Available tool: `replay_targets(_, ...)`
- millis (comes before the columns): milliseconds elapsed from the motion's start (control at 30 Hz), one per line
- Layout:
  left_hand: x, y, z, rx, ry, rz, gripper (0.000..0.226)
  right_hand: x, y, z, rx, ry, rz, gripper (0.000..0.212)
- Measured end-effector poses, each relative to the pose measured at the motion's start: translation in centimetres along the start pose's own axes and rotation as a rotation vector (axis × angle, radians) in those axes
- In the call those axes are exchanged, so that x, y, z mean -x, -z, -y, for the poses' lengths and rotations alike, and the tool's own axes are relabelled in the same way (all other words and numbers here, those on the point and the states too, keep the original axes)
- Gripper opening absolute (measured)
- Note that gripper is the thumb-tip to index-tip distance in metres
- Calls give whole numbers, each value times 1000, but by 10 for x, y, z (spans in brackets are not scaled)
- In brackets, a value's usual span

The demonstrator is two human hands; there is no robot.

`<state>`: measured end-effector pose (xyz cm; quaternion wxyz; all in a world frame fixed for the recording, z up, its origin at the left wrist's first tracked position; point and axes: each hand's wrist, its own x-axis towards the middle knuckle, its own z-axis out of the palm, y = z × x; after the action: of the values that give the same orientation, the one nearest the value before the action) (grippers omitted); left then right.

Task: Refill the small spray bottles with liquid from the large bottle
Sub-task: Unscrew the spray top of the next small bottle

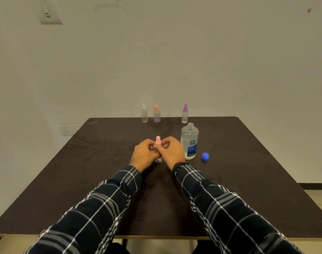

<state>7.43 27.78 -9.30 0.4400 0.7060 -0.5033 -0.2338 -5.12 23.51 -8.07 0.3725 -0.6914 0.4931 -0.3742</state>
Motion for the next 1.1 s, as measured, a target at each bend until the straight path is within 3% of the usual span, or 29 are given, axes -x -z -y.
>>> replay_targets(167,-1,0,1,28,-29,13,27,-12,0,-8,102,73,104,26)
replay_targets(300,2,2,-3,42,-29,29,31,-13,3,-13,26,74,232,39)
replay_targets(400,3,1,-3,35,-18,25,33,-7,1,-15,-85,2,178,54)
replay_targets(500,3,1,0,51,-15,19,31,-2,-6,-14,-179,-46,78,37)
replay_targets(633,2,1,0,64,-32,7,29,-7,-12,-21,-138,30,36,16)
replay_targets(767,4,0,-1,79,-24,11,27,-6,-11,-18,-175,60,213,40)
replay_targets(867,5,0,-1,76,5,12,27,-3,-10,-9,-134,-24,145,61)
replay_targets(967,5,1,-2,80,7,12,26,-4,-9,-4,-99,-60,51,47)
replay_targets(1100,5,1,-3,104,0,15,28,-11,-10,-12,-76,40,43,22)
